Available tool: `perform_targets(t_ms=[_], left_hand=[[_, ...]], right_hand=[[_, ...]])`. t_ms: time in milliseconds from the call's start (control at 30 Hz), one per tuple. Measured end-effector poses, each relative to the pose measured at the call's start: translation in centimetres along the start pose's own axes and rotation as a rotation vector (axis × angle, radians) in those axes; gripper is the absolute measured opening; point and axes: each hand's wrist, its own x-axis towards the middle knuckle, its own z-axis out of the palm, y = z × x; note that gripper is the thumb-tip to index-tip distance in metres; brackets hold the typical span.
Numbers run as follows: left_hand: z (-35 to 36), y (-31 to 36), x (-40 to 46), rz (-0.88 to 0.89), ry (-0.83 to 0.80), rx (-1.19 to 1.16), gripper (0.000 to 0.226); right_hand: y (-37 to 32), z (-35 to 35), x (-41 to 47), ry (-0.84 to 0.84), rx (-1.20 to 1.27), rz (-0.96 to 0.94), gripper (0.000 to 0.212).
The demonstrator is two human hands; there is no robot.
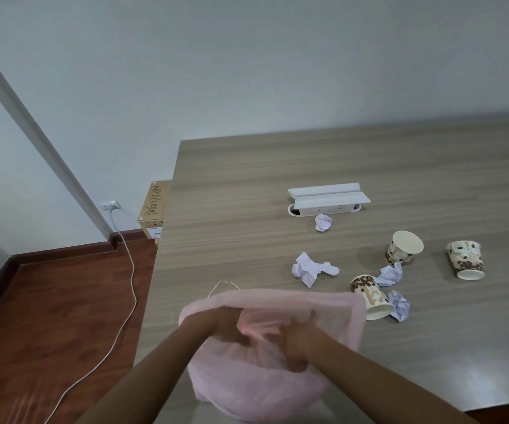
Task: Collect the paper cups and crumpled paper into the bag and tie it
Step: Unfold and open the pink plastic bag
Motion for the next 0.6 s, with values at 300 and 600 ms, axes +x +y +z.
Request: perform_targets(t_ms=[300,600], left_hand=[[-2.6,0.6,1.1,-0.082,0.313,-0.335,0.084],[-8.5,4.2,-4.0,0.274,0.435,-0.272,0.041]], right_hand=[[-2.5,4.6,1.1,0.025,-0.050,-0.029,0.085],[-1.1,-1.7,-2.3,0.288,0.319,-0.314,0.085]])
